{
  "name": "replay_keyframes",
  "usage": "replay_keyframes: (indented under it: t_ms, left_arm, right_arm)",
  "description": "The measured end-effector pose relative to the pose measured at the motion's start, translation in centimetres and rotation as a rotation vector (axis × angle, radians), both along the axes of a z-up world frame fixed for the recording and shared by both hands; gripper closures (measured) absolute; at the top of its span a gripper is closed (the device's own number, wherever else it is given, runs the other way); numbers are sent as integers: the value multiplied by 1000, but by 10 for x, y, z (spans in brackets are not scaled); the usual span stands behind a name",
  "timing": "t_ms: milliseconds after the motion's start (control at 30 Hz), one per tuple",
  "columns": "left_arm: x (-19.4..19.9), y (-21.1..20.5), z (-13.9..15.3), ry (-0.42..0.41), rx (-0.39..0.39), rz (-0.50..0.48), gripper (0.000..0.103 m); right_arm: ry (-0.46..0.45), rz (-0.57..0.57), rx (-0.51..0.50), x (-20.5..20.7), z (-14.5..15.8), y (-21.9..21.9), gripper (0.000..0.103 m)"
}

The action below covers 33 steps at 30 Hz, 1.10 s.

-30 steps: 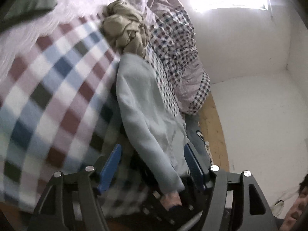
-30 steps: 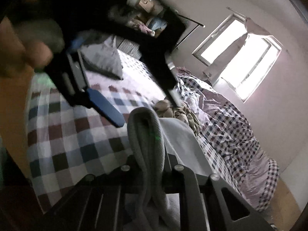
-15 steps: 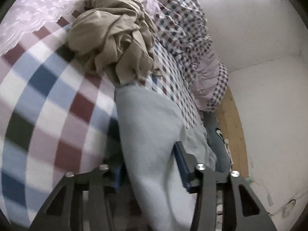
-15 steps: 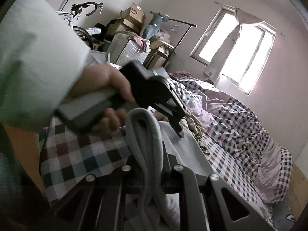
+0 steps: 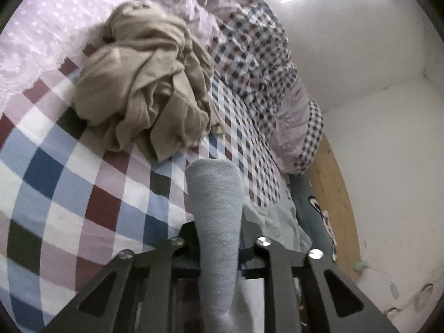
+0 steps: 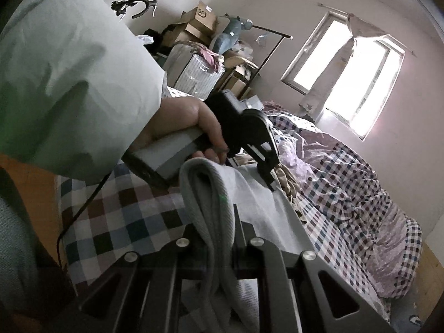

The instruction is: Fold clothes

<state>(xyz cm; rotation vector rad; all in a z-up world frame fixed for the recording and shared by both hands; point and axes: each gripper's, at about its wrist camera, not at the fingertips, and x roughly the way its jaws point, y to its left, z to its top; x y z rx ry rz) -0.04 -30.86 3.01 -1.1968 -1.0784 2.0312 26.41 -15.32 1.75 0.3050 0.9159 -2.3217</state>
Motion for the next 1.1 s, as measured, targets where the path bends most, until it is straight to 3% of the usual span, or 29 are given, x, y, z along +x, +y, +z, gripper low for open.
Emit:
replay_keyframes:
  t_ms: [133,367,600,733,967,1100]
  left_arm:
    - [18,-12,26,47,-13,25,90]
    - [51,-35,70,123,-37,69,91]
    - [70,-75,68,3,-104,97,90]
    - [69,-64,83,-2,-91,95,90]
    - [52,-29,128,-88,-59,129,90]
    - [40,10,160,-84,-46,138,90]
  right_arm:
    - [3,28,8,12,2,-4,92]
    - [18,136,-54,54,31,-29,92]
    - [-106,178,-137,67,35,-59,92]
    - [-145,155,-209,65,45,-46,92]
    - [-268,90,-467,34,99,15,92]
    - [-320,50,-583,23,129,59,92]
